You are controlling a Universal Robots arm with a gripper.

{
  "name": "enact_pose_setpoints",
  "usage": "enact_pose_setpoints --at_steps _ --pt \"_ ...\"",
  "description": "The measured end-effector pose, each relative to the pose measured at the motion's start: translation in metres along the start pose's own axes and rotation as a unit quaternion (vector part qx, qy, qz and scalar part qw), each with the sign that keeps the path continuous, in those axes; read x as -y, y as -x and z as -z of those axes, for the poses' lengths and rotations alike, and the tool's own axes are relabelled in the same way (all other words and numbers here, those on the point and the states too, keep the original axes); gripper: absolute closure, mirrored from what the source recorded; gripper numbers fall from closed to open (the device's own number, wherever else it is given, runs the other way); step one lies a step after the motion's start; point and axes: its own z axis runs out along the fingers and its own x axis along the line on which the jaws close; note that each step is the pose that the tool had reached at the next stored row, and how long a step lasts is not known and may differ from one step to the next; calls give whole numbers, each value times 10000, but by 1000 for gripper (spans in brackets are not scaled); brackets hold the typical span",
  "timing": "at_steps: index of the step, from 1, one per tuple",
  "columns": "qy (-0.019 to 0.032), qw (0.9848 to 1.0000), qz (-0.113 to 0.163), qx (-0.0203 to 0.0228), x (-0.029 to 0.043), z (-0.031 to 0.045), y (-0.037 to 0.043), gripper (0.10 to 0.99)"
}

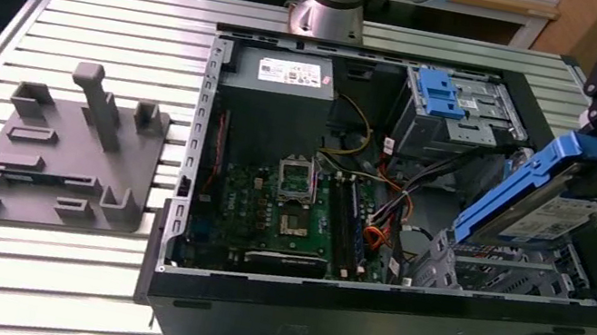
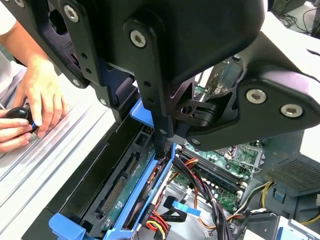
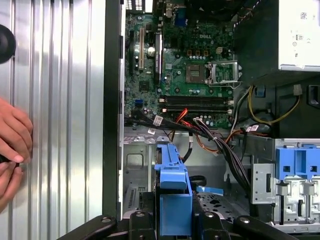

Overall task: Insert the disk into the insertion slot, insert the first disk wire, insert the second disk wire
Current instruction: 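Insert the disk into the insertion slot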

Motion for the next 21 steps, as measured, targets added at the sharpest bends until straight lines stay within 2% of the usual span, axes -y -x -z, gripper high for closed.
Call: enact_pose_setpoints --at_steps 21 --pt "0 10000 0 -4 10 -52 -14 725"
